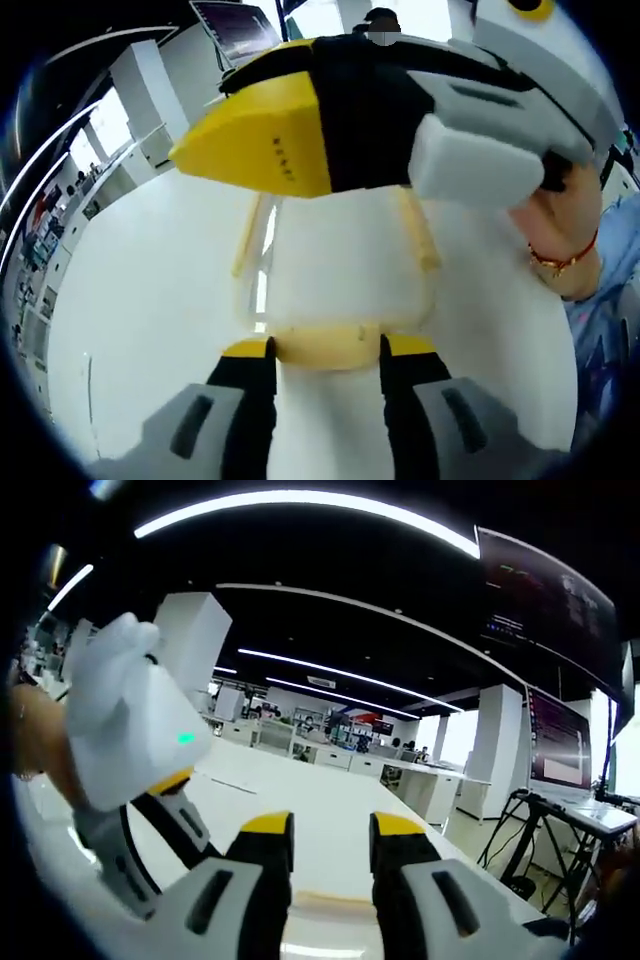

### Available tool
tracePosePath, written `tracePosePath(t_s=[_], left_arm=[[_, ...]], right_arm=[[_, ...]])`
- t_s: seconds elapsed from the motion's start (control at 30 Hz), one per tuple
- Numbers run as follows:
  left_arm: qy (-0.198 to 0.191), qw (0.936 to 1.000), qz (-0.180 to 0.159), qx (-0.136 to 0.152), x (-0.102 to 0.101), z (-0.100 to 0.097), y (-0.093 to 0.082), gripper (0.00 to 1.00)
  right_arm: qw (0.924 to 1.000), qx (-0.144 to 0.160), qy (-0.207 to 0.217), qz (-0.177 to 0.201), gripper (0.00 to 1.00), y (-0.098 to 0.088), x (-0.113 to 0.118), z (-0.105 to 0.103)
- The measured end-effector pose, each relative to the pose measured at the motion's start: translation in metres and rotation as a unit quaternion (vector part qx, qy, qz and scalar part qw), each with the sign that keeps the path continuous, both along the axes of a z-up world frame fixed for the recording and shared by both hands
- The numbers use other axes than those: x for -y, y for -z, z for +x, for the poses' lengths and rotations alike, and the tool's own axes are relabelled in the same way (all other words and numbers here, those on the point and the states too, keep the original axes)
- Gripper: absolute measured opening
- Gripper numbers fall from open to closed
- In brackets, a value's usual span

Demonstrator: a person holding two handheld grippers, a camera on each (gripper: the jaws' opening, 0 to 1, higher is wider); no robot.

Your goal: Snap each plastic latch of the storage box into its locked position after aligning the lid with the box until every specified latch is closed and the lid sits flush.

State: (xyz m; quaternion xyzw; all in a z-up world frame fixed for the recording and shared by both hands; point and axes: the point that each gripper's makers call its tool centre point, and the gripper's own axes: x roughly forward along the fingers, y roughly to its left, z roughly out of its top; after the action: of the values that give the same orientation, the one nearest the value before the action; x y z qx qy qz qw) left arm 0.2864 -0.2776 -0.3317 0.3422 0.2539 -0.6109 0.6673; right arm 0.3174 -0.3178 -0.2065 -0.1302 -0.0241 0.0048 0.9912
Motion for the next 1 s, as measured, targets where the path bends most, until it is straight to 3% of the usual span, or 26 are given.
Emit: tracePosePath(t_s=[0.23,0.63,1.0], left_arm=[[-0.003,0.9999,0.012,-0.011,-0.002,0.000,0.001,0.40],[-0.012,0.9953,0.065,-0.071,-0.010,-0.002,0.008,0.39],[0.015,0.9893,0.129,-0.067,-0.024,-0.003,0.010,0.39]], right_arm=[[1.0000,-0.002,-0.004,-0.008,0.29,0.000,-0.003,0.001],[0.9999,-0.006,-0.005,-0.007,0.29,0.002,-0.007,0.000],[0.9999,-0.009,-0.007,-0.011,0.29,0.003,-0.010,0.003]])
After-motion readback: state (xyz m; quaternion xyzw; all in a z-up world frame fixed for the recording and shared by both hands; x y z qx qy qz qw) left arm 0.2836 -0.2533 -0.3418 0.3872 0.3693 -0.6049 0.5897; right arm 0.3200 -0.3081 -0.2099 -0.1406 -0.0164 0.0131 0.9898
